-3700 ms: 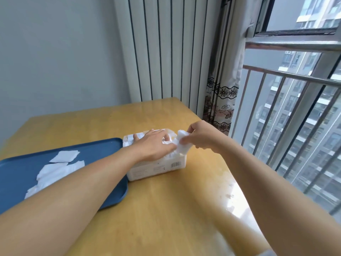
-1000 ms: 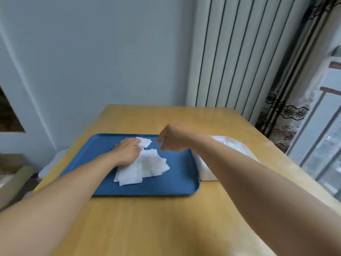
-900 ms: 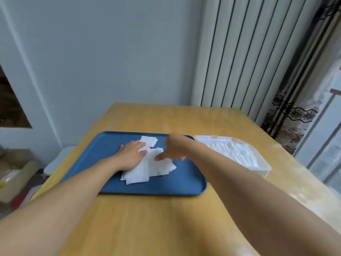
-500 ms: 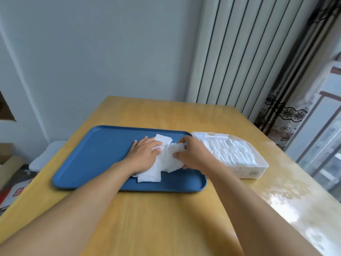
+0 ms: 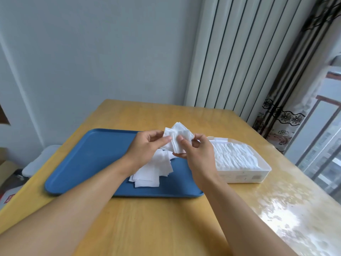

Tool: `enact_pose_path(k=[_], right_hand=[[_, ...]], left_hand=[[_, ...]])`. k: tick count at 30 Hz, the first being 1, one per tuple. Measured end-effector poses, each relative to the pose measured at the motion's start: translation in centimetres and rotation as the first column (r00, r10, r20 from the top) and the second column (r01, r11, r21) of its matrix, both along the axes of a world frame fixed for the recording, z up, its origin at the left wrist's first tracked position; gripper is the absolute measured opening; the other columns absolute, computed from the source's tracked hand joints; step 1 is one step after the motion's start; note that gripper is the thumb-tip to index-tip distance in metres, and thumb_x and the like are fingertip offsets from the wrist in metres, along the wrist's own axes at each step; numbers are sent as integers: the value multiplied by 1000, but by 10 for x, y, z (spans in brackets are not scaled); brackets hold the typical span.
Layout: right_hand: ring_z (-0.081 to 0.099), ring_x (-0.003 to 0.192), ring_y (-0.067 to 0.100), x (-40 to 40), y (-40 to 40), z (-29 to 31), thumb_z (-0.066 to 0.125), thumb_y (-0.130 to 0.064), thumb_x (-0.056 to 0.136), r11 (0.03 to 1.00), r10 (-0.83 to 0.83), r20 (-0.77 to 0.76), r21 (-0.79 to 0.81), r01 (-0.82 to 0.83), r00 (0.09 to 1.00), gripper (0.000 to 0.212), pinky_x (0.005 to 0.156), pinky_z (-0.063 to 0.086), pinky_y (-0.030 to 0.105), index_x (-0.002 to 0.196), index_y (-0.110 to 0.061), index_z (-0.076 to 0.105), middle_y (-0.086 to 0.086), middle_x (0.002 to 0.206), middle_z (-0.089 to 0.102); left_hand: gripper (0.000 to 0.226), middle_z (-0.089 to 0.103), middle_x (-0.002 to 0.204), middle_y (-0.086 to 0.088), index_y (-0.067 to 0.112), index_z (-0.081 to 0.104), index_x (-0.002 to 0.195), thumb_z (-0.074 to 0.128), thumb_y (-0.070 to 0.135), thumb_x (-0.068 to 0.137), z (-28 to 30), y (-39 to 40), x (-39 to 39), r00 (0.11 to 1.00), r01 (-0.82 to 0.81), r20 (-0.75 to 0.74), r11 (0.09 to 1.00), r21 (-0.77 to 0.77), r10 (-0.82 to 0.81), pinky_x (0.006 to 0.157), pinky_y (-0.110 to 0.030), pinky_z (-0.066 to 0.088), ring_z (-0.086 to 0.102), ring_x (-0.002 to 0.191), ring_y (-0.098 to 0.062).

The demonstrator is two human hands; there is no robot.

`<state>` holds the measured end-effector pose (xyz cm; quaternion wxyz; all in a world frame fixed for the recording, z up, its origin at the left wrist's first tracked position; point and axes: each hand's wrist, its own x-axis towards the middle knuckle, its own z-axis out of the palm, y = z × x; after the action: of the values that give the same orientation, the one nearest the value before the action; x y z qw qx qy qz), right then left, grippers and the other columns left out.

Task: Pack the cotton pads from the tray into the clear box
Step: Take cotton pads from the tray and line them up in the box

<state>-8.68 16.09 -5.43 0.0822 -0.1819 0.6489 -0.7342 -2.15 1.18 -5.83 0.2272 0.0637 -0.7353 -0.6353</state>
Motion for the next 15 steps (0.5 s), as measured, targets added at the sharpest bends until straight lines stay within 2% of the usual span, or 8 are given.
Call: enact_pose_path(k=[2,5,8,11,13,15], right_hand=[[73,79,15,0,-1,-4,79,-18,88,1000,-7,-1,10,7,1000,25,72,63,32,99,-8,58,8,97,61],[76,76,19,1,0,-9,80,-10,86,1000,19,37,11,-19,999,30,75,61,27,107,-13,59,7,106,65],[77,75,22,3,1,-12,77,-7,88,999,20,33,26,-20,999,30,71,58,21,113,-10,60,13,93,74],[77,76,17,6,-2,-13,77,-19,90,997,31,47,71,-34,998,29,63,54,15,114,-14,61,8,90,75],[77,75,16,8,-5,-14,80,-29,87,990,41,36,135,-45,999,29,68,58,22,107,-16,63,3,92,72],[77,73,17,8,-6,-15,80,-27,87,983,40,1,179,-40,999,21,78,62,33,92,-15,64,0,84,70]], left_hand=[[16,79,101,-11,9,78,105,68,19,97,-5,2,-5,999,-48,3,993,109,48,91,-35,59,74,97,-28],[15,76,92,-13,7,75,100,62,15,100,-6,3,-8,995,-99,26,959,264,96,78,-30,60,72,86,-23],[15,75,95,-14,8,72,99,58,14,102,-6,-2,-9,986,-169,49,918,358,162,76,-32,60,74,84,-23],[16,76,103,-18,5,70,106,58,15,102,-8,-4,-7,985,-172,67,907,384,159,79,-33,61,76,92,-28],[15,77,101,-17,5,69,110,61,13,100,-9,-2,-7,990,-143,64,918,370,128,80,-32,61,76,91,-28],[14,77,95,-13,6,70,109,65,13,98,-8,0,-7,995,-103,56,923,371,89,80,-33,60,74,85,-25]])
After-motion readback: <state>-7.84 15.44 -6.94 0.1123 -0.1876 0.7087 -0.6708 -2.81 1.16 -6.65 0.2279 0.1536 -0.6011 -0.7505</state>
